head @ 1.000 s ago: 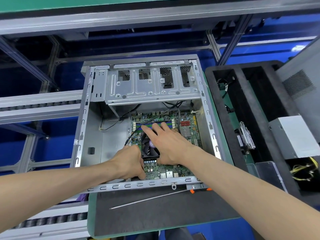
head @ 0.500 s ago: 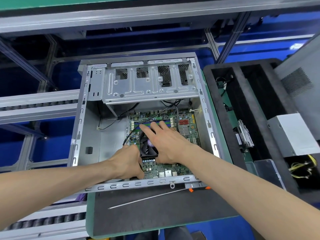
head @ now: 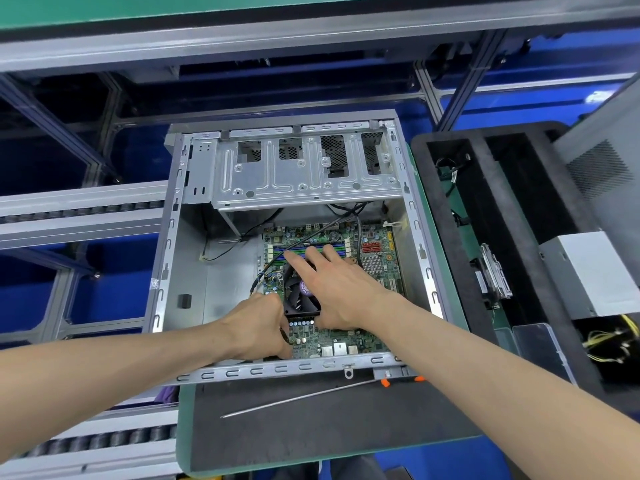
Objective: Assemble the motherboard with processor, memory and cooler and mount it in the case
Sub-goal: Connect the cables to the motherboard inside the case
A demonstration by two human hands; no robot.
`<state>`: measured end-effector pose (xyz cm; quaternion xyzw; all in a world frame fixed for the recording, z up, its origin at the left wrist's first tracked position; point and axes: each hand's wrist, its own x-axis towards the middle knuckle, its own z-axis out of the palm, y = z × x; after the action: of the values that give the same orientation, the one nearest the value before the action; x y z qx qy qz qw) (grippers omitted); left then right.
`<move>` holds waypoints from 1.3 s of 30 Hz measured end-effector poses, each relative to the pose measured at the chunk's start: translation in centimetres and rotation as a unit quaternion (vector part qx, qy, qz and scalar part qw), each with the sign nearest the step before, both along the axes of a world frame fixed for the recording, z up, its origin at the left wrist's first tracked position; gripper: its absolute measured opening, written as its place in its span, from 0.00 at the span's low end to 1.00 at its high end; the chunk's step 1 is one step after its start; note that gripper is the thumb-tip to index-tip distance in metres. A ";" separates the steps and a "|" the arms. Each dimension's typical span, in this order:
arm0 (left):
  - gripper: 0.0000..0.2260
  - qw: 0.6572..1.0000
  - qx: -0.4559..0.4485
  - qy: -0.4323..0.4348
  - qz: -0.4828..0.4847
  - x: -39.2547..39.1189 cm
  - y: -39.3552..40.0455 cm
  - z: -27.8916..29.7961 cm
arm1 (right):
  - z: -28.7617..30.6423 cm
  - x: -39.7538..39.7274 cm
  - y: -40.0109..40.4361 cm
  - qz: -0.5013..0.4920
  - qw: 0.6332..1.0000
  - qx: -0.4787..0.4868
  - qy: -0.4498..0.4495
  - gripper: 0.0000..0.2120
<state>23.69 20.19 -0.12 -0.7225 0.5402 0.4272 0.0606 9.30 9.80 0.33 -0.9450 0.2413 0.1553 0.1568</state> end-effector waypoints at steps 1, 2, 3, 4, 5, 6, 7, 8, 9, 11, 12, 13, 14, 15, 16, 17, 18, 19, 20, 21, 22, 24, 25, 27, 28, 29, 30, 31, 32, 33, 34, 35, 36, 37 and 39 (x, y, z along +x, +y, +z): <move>0.12 1.000 -0.002 0.002 -0.003 0.1 0.1 0.1 | 0.0 0.0 0.0 0.000 1.000 -0.001 0.001 0.57; 0.11 1.000 -0.001 0.007 0.001 0.2 0.1 0.1 | 0.0 0.0 0.0 0.000 1.000 -0.002 0.001 0.57; 0.10 1.000 0.001 0.014 0.008 0.2 0.2 0.1 | -0.1 0.0 0.0 0.000 1.000 -0.003 0.001 0.57; 0.09 1.000 0.003 0.018 0.018 0.3 0.2 0.1 | -0.1 0.1 0.0 0.000 1.000 -0.003 0.001 0.57; 0.07 0.999 0.004 0.019 0.029 0.3 0.1 0.1 | -0.2 0.0 0.0 0.000 1.000 -0.002 0.001 0.57; 0.07 0.999 0.007 0.020 0.044 0.3 0.0 0.1 | -0.2 0.0 0.0 0.000 1.000 -0.003 0.001 0.57; 0.09 0.998 0.010 0.020 0.058 0.3 -0.1 0.1 | -0.2 0.0 0.0 0.001 1.000 -0.003 0.001 0.58; 0.10 0.997 0.016 0.021 0.068 0.4 -0.2 0.0 | -0.2 0.0 0.0 0.002 1.000 -0.003 0.001 0.58; 0.11 0.997 0.023 0.021 0.075 0.4 -0.2 -0.1 | -0.2 0.0 0.0 0.002 1.000 -0.004 0.002 0.58; 0.11 0.996 0.040 0.024 0.079 0.4 -0.5 -0.2 | -0.2 0.0 -0.1 0.002 1.000 -0.005 0.003 0.58; 0.11 0.996 0.046 0.026 0.078 0.5 -0.6 -0.2 | -0.2 0.0 0.0 0.002 1.000 -0.005 0.004 0.58; 0.11 0.995 0.051 0.027 0.077 0.5 -0.7 -0.2 | -0.2 0.0 0.0 0.002 1.000 -0.004 0.004 0.58; 0.12 0.995 0.055 0.029 0.078 0.5 -0.8 -0.2 | -0.2 0.0 0.0 0.002 1.000 -0.004 0.003 0.58; 0.12 0.995 0.057 0.030 0.079 0.6 -0.8 -0.2 | -0.2 0.0 -0.1 0.003 1.000 -0.005 0.002 0.58; 0.12 0.995 0.057 0.029 0.078 0.7 -0.8 -0.3 | -0.2 0.0 -0.1 0.004 1.000 -0.006 0.001 0.58; 0.11 0.995 0.055 0.029 0.075 0.7 -0.8 -0.3 | -0.1 0.0 -0.1 0.004 1.000 -0.006 0.000 0.58; 0.10 0.996 0.053 0.031 0.071 0.8 -0.7 -0.4 | -0.1 0.0 0.0 0.004 1.000 -0.007 0.001 0.58; 0.08 0.996 0.050 0.034 0.067 0.9 -0.7 -0.4 | -0.1 0.0 0.1 0.003 1.000 -0.010 0.002 0.59; 0.07 0.996 0.045 0.036 0.063 0.9 -0.6 -0.4 | 0.0 0.0 0.2 0.004 1.000 -0.017 0.002 0.61; 0.07 0.997 0.041 0.035 0.057 0.9 -0.6 -0.3 | 0.1 -0.1 0.4 0.006 1.000 -0.030 -0.002 0.62; 0.08 0.998 0.037 0.033 0.050 0.8 -0.7 -0.3 | 0.1 -0.1 0.5 0.010 0.999 -0.044 -0.008 0.64; 0.10 0.998 0.030 0.026 0.044 0.8 -0.6 -0.3 | 0.2 -0.2 0.6 0.028 0.998 -0.060 -0.023 0.66; 0.10 0.998 0.029 0.022 0.041 0.8 -0.6 -0.3 | 0.3 -0.2 0.6 0.039 0.997 -0.066 -0.028 0.66; 0.12 0.999 0.030 0.010 0.037 0.8 -0.6 -0.2 | 0.3 -0.1 0.7 0.059 0.994 -0.079 -0.037 0.65; 0.13 0.999 0.034 0.004 0.035 0.8 -0.7 -0.2 | 0.4 -0.1 0.7 0.065 0.994 -0.080 -0.039 0.64; 0.14 0.999 0.039 -0.004 0.035 0.7 -0.8 -0.2 | 0.4 0.0 0.8 0.068 0.994 -0.076 -0.039 0.64; 0.15 0.998 0.042 -0.011 0.036 0.7 -0.9 -0.1 | 0.4 0.0 0.8 0.068 0.994 -0.071 -0.039 0.63; 0.17 0.998 0.044 -0.017 0.037 0.7 -1.0 -0.1 | 0.3 -0.1 0.8 0.068 0.995 -0.067 -0.039 0.63; 0.19 0.998 0.042 -0.023 0.037 0.6 -1.0 -0.2 | 0.3 -0.1 0.8 0.068 0.995 -0.064 -0.039 0.62; 0.21 0.998 0.038 -0.029 0.034 0.6 -1.1 -0.2 | 0.4 -0.1 0.8 0.070 0.995 -0.061 -0.038 0.62; 0.21 0.999 0.030 -0.035 0.029 0.5 -1.0 -0.2 | 0.4 -0.1 0.8 0.072 0.995 -0.056 -0.037 0.61; 0.21 0.999 0.022 -0.041 0.022 0.4 -1.0 -0.2 | 0.4 -0.2 0.8 0.073 0.995 -0.051 -0.037 0.61; 0.21 0.999 0.016 -0.047 0.015 0.4 -0.9 -0.1 | 0.5 -0.2 0.8 0.074 0.996 -0.046 -0.037 0.61; 0.21 0.999 0.011 -0.052 0.012 0.3 -0.8 -0.1 | 0.5 -0.3 0.7 0.074 0.996 -0.041 -0.037 0.60; 0.21 0.998 0.006 -0.063 0.005 0.2 -0.7 -0.1 | 0.6 -0.3 0.6 0.073 0.996 -0.035 -0.036 0.60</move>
<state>23.91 19.46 -0.26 -0.7501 0.5292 0.3847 0.0965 8.96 10.44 0.91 -0.9701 0.1708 0.1234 0.1208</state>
